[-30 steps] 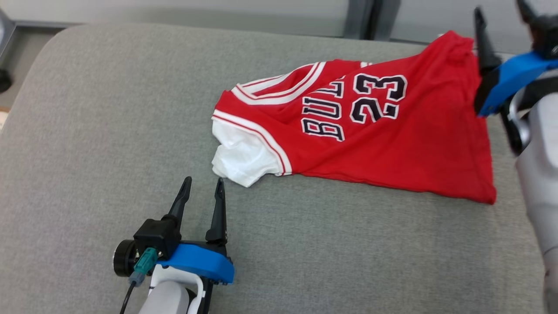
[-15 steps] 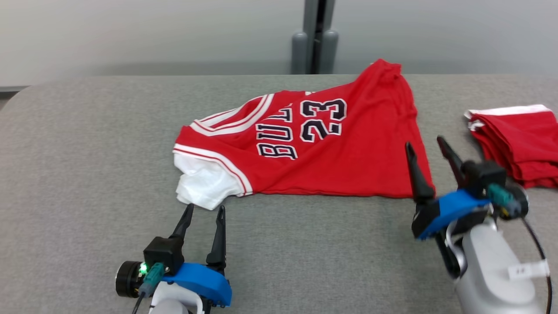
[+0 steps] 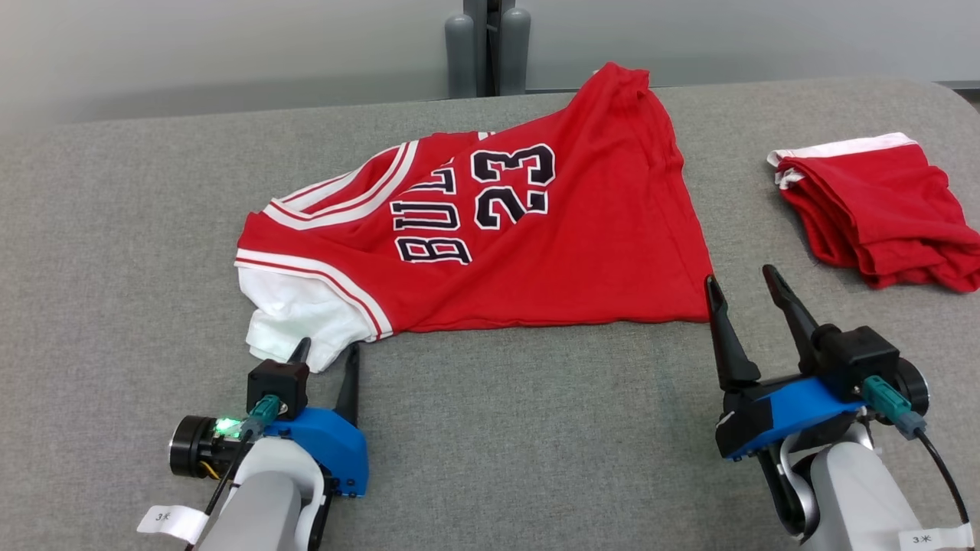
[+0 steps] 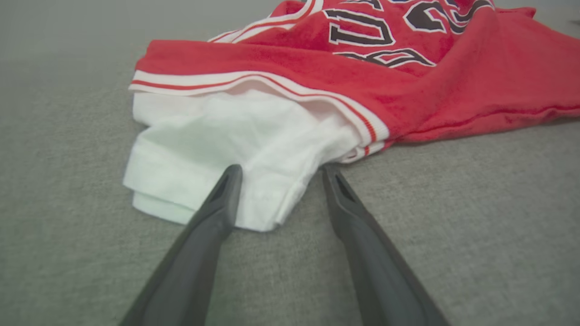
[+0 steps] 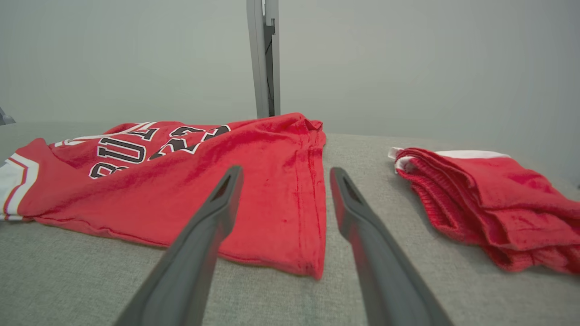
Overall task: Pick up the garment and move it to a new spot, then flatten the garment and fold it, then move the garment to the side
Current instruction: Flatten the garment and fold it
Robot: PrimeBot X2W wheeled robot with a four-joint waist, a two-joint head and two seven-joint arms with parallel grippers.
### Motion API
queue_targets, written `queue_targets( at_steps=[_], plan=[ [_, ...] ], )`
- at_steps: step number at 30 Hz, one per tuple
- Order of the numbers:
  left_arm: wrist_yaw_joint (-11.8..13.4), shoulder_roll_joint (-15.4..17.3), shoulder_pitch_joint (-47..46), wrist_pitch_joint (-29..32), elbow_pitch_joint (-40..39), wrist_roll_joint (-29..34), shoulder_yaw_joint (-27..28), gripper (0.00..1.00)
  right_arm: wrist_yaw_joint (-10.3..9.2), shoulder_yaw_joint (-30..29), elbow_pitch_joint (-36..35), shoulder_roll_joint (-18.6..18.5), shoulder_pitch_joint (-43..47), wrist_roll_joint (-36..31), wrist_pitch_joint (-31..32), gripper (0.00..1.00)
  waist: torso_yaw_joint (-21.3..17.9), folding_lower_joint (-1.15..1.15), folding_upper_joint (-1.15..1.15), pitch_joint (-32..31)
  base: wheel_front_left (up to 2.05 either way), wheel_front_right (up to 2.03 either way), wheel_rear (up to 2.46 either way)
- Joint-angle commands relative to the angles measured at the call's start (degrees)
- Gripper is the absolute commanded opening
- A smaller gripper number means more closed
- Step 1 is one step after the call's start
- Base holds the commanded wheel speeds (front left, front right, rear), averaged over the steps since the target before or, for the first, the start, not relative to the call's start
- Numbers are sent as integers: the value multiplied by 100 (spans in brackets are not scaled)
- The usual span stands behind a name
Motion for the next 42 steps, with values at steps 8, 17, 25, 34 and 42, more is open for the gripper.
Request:
queue_targets(
  at_steps=[8, 17, 25, 34, 42],
  plan=[
    [-52, -62, -349, -111, 341, 98, -224, 0, 0, -165, -417, 9, 273, 121, 81, 100, 106, 0, 0, -13, 0, 0, 0],
    [-298, -247, -123, 398, -65, 177, -855, 0, 0, -148, -541, 9, 402, 166, 136, 100, 213, 0, 0, -162, 0, 0, 0],
    [-258, -316, 450, 770, -1236, -69, -1265, 100, 0, -288, -642, 8, 539, 184, 213, 100, 294, 0, 0, -211, 0, 0, 0],
    [46, -165, 986, 552, -2578, -340, -977, 100, 0, -468, -667, 7, 676, 215, 209, 100, 493, 0, 0, -341, 0, 0, 0],
    [239, -91, 1177, 77, -2608, -648, -546, 100, 0, -547, -601, 6, 797, 298, 69, 100, 560, 0, 0, -580, 0, 0, 0]
  ],
)
